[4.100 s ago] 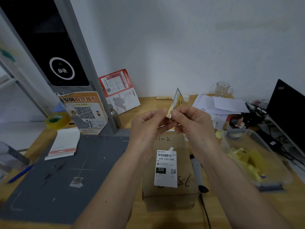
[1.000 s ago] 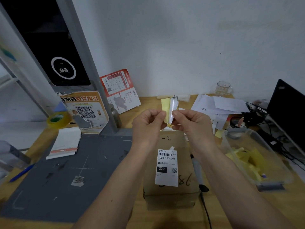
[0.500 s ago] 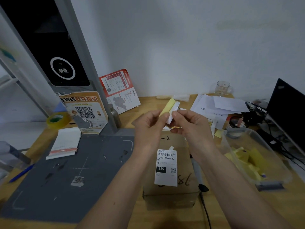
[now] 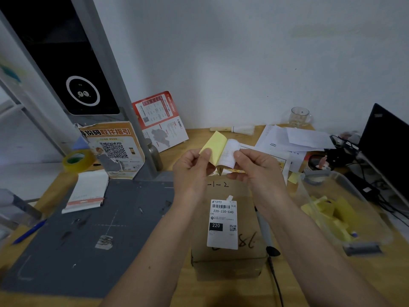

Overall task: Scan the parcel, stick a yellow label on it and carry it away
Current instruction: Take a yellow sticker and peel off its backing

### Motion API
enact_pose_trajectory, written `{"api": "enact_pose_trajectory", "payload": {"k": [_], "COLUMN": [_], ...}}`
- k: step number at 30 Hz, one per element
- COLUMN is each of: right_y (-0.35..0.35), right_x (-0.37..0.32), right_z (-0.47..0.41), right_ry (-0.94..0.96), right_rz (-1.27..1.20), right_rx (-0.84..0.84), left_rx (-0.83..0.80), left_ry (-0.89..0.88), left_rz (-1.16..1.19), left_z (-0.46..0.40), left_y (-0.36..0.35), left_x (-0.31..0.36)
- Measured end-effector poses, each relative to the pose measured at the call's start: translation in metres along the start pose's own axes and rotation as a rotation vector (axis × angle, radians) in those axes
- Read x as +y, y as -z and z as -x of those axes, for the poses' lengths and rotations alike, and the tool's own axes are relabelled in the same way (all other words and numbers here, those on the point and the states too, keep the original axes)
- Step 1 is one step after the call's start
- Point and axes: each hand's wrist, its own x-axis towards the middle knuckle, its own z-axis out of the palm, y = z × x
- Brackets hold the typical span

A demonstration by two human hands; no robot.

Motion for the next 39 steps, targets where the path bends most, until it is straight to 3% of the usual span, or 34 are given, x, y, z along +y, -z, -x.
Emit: {"api": "enact_pose_trajectory", "payload": {"k": [9,23,28,39], "right_y": [0.001,0.009,0.014,0.027], "right_x": [0.003,0.006,0.005,0.002], "right_z": [-0.001,-0.005,-0.008,-0.012], "right_ry": [0.017,-0.015,-0.010,-0.053], "right_rz": [0.008,-0.027,-0.015,-0.047], "right_rx": [-0.018,-0.004,-0.006,-0.020], "left_rx": [-0.035,0.118,-0.018,0.013], "left_ry": [-0.002,0.109,0.126,0.114], "left_rz": [0.013,0.119,-0.001,0.047], "left_z": [0.000,-0.004,-0.002,-0.002], "left_y": [-0.002,-0.008,-0.009,-0.021], "left_x": [-0.003,-0.004,-0.008,-0.011]}}
